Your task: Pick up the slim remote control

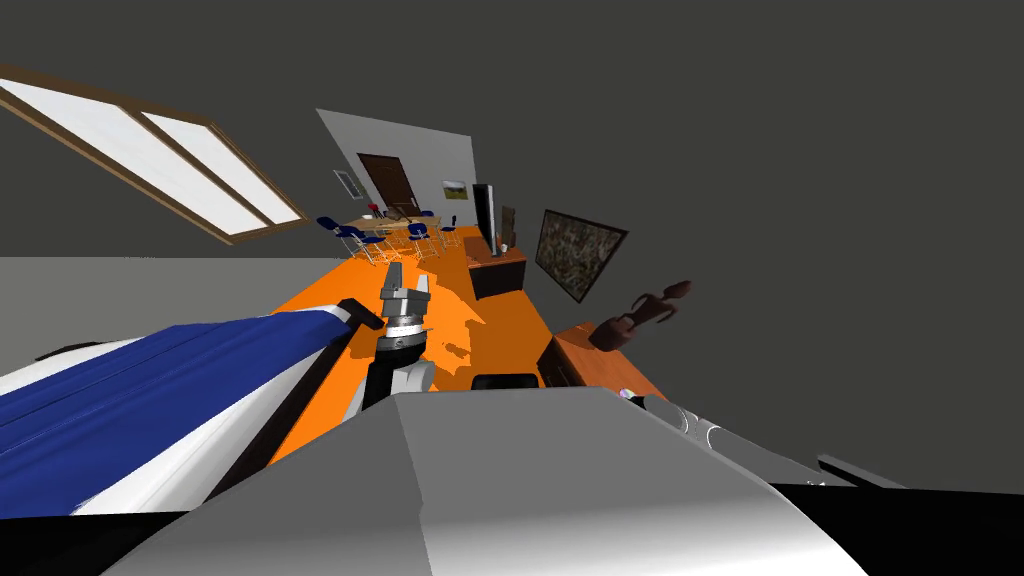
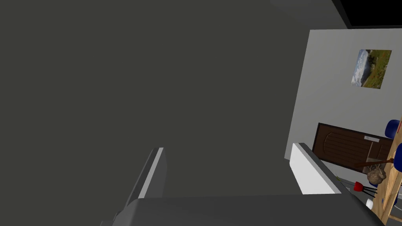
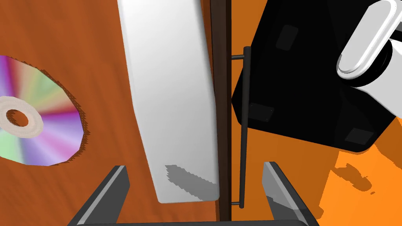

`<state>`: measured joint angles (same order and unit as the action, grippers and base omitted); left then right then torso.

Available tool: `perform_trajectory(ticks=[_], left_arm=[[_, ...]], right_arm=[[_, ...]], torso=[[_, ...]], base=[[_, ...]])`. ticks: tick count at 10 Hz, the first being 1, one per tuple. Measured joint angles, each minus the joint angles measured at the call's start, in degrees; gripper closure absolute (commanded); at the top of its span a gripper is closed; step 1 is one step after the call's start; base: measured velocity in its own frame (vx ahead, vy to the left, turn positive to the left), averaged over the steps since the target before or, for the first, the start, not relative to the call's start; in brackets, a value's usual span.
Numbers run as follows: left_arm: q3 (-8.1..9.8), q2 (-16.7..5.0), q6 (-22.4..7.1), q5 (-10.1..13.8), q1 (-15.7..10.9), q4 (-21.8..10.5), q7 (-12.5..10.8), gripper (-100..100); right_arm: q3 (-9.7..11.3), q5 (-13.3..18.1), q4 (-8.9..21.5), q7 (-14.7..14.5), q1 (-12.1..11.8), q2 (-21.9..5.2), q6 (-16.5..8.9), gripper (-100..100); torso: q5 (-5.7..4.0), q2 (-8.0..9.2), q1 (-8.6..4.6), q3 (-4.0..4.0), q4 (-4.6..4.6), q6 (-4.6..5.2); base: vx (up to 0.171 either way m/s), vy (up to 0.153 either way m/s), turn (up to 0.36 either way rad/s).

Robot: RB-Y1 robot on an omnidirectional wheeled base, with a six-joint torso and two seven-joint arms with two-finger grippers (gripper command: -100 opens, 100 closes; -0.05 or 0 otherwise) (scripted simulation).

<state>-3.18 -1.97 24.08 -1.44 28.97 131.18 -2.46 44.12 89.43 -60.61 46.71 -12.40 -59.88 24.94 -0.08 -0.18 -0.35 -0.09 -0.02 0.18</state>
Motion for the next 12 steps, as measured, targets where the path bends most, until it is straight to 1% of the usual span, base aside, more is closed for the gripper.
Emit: perform_trajectory(ticks=[1, 2, 3, 4, 5, 6, 7, 8, 9, 10, 11, 12], left_arm=[[0.00, 0.0, 0.0, 0.0, 0.0, 0.0, 0.0, 0], [0.00, 0.0, 0.0, 0.0, 0.0, 0.0, 0.0, 0], [0.00, 0.0, 0.0, 0.0, 0.0, 0.0, 0.0, 0], [0.00, 0.0, 0.0, 0.0, 0.0, 0.0, 0.0, 0], [0.00, 0.0, 0.0, 0.0, 0.0, 0.0, 0.0, 0], [-0.01, 0.0, 0.0, 0.0, 0.0, 0.0, 0.0, 0], [0.00, 0.0, 0.0, 0.0, 0.0, 0.0, 0.0, 0], [-0.01, 0.0, 0.0, 0.0, 0.0, 0.0, 0.0, 0], [0.00, 0.0, 0.0, 0.0, 0.0, 0.0, 0.0, 0], [0.00, 0.0, 0.0, 0.0, 0.0, 0.0, 0.0, 0], [-0.01, 0.0, 0.0, 0.0, 0.0, 0.0, 0.0, 0], [0.00, 0.0, 0.0, 0.0, 0.0, 0.0, 0.0, 0]], right_arm=[[1.0, 1.3, 0.5, 1.0, -0.5, 0.3, -0.5, -100], [1.9, 2.5, 1.4, 1.9, -0.1, 0.7, -0.4, -100], [2.1, 2.1, 3.4, 0.8, -0.1, 2.0, -0.1, -100], [2.1, 2.0, 3.6, 0.3, -0.2, 2.1, -0.1, 0], [2.1, 2.0, 3.6, 0.4, -0.2, 2.1, -0.1, -100], [0.5, 0.8, 5.4, -1.3, -1.4, 3.8, 0.1, -100], [-1.2, 0.3, 5.9, -2.8, -2.2, 4.4, 0.2, -100], [-3.2, -1.4, 8.2, -5.1, -3.4, 6.3, 0.8, -100], [-4.9, -1.8, 8.6, -6.8, -4.3, 6.9, 1.0, -100], [-6.0, -1.8, 8.4, -7.4, -4.8, 7.0, 0.8, -100], [-7.4, -2.3, 9.1, -8.0, -6.3, 8.1, 0.8, -100], [-9.2, -3.3, 10.3, -9.8, -6.9, 9.1, 1.1, -100]], torso=[[-0.01, 0.03, -0.03, 0.02, 0.01, 0.01], [-0.01, 0.04, -0.04, 0.03, 0.01, 0.01], [-0.03, 0.02, -0.09, 0.01, 0.01, 0.02], [0.00, -0.03, 0.02, -0.01, 0.00, 0.02], [0.02, -0.05, 0.13, -0.02, -0.01, 0.02], [0.02, 0.00, 0.17, 0.00, 0.00, -0.04], [0.04, 0.02, 0.17, 0.01, 0.01, 0.00], [0.03, 0.06, 0.17, 0.03, 0.02, -0.02], [0.04, 0.04, 0.16, 0.03, 0.02, 0.01], [0.04, 0.00, 0.16, 0.00, 0.00, 0.04], [0.04, 0.02, 0.19, 0.01, 0.01, -0.03], [0.04, 0.01, 0.16, 0.01, 0.01, 0.03]], base=[[-0.029, -0.055, 0.095], [-0.016, -0.069, 0.085], [-0.005, -0.035, 0.017], [-0.002, -0.006, -0.002], [-0.021, 0.001, 0.316], [-0.027, -0.002, 0.239], [-0.035, -0.001, 0.353], [-0.030, -0.003, 0.242], [-0.011, -0.003, 0.022], [-0.021, 0.007, 0.351], [-0.022, -0.002, 0.212], [-0.010, -0.004, -0.004]])
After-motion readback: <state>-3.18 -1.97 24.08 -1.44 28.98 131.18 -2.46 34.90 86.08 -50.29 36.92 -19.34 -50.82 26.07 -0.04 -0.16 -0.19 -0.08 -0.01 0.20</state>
